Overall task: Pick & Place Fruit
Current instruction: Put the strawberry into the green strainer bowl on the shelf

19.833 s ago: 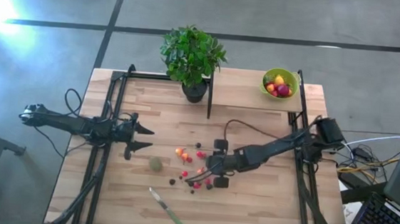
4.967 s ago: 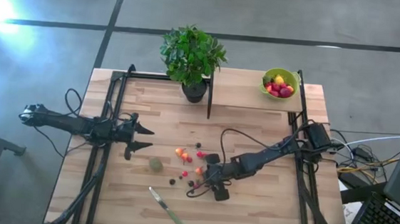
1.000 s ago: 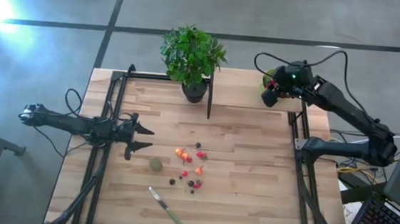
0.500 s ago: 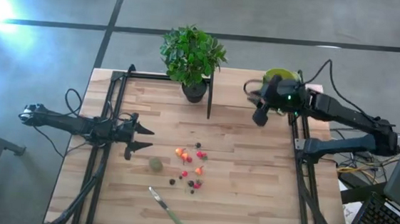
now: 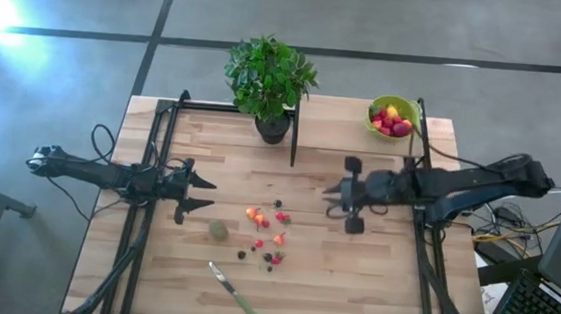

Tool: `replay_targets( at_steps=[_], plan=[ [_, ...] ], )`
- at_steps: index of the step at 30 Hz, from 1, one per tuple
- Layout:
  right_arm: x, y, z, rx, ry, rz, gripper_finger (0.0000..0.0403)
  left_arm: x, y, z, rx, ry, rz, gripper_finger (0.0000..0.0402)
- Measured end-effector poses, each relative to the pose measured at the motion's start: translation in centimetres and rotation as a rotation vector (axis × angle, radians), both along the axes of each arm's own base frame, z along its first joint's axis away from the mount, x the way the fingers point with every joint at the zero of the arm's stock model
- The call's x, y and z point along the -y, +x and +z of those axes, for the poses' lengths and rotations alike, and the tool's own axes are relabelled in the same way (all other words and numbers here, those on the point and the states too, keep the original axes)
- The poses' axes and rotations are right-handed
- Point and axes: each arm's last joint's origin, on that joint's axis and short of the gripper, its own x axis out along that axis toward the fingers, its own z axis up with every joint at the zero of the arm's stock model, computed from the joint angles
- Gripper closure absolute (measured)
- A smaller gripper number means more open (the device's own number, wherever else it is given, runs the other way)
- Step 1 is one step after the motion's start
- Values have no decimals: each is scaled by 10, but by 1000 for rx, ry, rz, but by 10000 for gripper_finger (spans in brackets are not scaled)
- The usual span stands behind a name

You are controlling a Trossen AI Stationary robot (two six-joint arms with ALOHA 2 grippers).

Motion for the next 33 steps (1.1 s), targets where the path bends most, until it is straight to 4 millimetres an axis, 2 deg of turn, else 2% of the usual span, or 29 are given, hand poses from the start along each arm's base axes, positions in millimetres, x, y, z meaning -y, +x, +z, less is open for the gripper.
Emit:
replay_targets(
  at_steps=[11, 18, 33],
  plan=[
    [-36, 37, -54, -103, -80, 144, 315, 0, 0, 0, 0, 0, 0, 172],
    [-43, 58, -81, -126, -98, 155, 286, 0, 0, 0, -1, 0, 0, 172],
    [-51, 87, -136, -180, -95, 147, 243, 0, 0, 0, -2, 0, 0, 172]
  ],
)
